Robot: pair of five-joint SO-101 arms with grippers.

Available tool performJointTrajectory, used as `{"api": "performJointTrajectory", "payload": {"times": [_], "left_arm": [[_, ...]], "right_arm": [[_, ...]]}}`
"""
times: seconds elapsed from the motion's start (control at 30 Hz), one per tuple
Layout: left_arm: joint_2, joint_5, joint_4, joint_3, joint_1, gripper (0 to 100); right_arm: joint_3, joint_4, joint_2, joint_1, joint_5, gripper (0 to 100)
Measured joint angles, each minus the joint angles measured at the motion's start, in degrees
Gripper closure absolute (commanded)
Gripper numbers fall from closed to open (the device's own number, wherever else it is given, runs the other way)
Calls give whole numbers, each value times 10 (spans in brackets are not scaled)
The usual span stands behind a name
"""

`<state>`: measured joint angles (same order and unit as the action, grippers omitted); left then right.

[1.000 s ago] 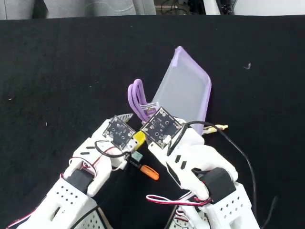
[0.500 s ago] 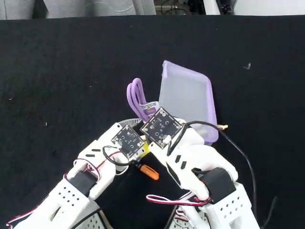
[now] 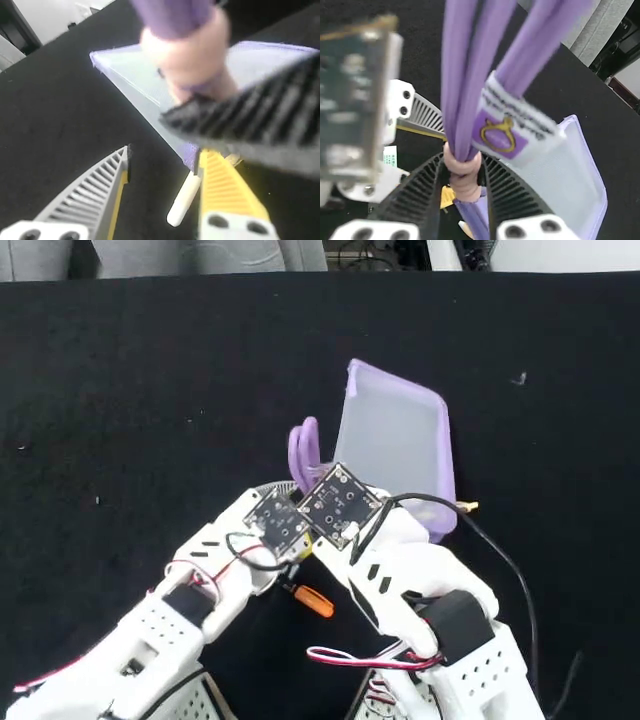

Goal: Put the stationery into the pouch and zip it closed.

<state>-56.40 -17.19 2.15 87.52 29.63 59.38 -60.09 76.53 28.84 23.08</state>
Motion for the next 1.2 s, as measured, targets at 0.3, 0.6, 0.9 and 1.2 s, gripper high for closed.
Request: {"api": "performJointTrajectory", "payload": {"times": [0.3, 0.6, 0.9, 1.2], "left_arm": [[84, -2, 60, -25, 1, 971], [84, -1, 60, -25, -8, 972], [82, 39, 61, -36, -76, 972], [83, 42, 61, -36, -88, 972]], "right_arm": [[0, 0, 0, 0, 0, 984], [0, 0, 0, 0, 0, 984], [-22, -38, 0, -55, 12, 987], [-67, -99, 0, -69, 15, 987]]}}
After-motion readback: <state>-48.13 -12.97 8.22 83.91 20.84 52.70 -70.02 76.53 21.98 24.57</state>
